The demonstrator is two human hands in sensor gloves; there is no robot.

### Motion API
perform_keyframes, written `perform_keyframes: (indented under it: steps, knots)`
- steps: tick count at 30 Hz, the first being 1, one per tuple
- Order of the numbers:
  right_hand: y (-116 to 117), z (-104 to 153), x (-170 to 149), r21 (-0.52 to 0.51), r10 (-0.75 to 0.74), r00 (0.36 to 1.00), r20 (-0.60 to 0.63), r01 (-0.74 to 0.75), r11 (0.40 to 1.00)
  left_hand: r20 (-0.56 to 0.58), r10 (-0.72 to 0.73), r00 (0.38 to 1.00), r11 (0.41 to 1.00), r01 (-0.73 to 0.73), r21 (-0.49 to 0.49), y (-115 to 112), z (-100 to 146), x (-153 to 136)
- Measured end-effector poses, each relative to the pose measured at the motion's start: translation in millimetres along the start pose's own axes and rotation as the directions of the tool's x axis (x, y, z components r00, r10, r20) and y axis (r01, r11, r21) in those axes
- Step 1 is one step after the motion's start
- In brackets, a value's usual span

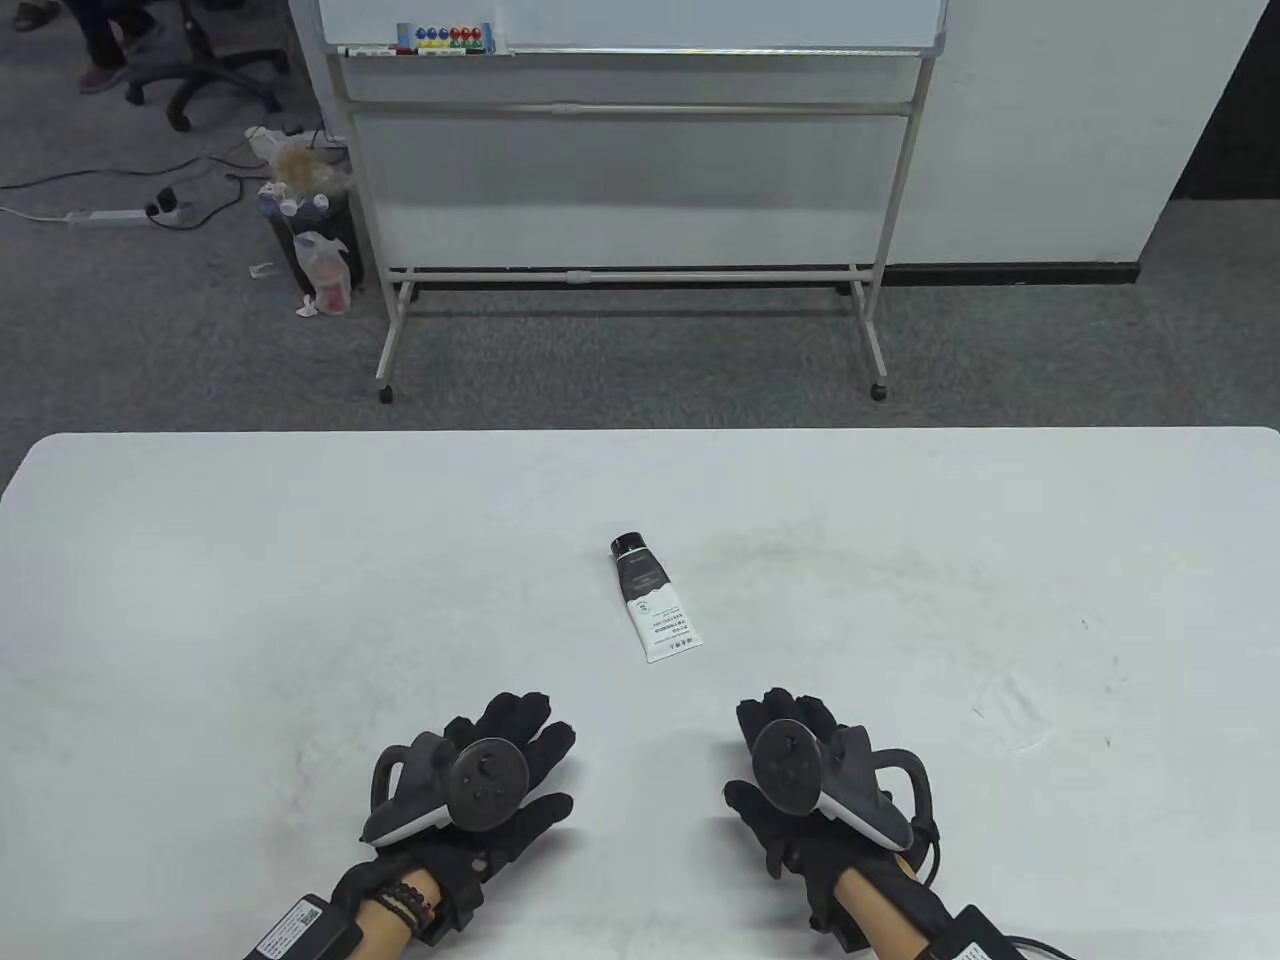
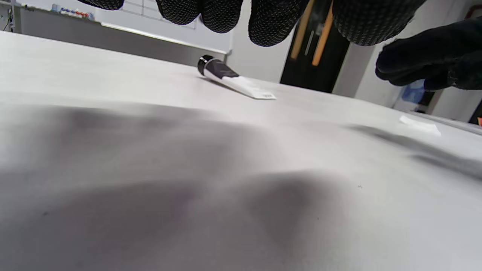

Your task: Squeeze cleansing milk onto cotton pad

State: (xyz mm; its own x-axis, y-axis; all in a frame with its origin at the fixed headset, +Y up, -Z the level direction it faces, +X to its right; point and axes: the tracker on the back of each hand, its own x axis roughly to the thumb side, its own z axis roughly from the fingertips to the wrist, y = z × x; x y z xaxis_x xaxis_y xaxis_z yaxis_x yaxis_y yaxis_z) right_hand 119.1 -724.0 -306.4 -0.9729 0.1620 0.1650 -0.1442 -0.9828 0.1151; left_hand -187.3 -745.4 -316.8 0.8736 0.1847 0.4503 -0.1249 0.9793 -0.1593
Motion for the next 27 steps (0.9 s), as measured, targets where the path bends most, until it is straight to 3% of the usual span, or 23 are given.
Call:
perform_keyframes:
  steps: [7, 13, 15, 20, 27]
  knots:
    - [-1, 0, -1, -0.01, -0.007, 1.0, -0.001, 0.007, 1.0, -0.029, -0.009, 1.0, 1.0, 0.009, -0.01, -1, -1, 0]
    - [-5, 1, -3, -0.023, -0.033, 0.999, 0.001, 0.033, 0.999, -0.093, 0.003, 0.996, 0.997, -0.01, -0.077, 5, -25, 3]
    - [-6, 2, -3, -0.028, -0.037, 0.999, 0.004, 0.038, 0.999, -0.119, -0.028, 0.993, 0.996, 0.017, -0.093, 14, -46, 7]
    - [-9, 4, -6, -0.025, -0.073, 0.997, 0.015, 0.074, 0.997, -0.327, -0.114, 0.938, 0.992, 0.093, -0.081, 38, -114, 16]
    - [-12, -1, -16, -0.015, -0.111, 0.993, 0.025, 0.112, 0.994, -0.518, -0.128, 0.846, 0.984, 0.043, -0.174, 44, -202, 15]
